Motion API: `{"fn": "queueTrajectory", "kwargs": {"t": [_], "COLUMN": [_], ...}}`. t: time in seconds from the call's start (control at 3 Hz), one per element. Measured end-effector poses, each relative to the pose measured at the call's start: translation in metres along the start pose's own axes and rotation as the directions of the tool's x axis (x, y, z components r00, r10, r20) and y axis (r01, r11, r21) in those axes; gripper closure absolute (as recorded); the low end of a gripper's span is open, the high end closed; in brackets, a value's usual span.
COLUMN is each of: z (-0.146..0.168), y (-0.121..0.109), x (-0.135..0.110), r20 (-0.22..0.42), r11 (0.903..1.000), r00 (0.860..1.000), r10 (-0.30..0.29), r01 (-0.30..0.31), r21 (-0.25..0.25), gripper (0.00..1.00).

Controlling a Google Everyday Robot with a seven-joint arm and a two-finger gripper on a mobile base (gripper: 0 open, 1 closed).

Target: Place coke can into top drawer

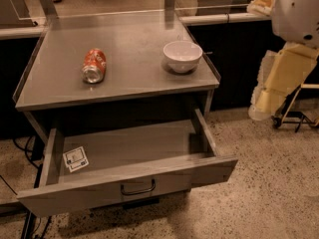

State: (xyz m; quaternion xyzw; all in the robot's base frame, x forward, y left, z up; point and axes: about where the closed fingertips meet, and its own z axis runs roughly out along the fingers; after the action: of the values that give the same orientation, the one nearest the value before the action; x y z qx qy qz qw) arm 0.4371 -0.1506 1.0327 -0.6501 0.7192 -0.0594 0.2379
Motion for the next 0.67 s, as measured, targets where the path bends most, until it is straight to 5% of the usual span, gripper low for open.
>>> {"fn": "queueTrajectory", "kwargs": {"t": [0.67], "z": [0.016], "y": [-0.012], "x": [-0.03], "r20": [0.053], "r11": [0.9988], "r00": [0.998], "r10": [-0.031], "r01": [0.029], "r21": [0.04], "gripper": [0.0]}}
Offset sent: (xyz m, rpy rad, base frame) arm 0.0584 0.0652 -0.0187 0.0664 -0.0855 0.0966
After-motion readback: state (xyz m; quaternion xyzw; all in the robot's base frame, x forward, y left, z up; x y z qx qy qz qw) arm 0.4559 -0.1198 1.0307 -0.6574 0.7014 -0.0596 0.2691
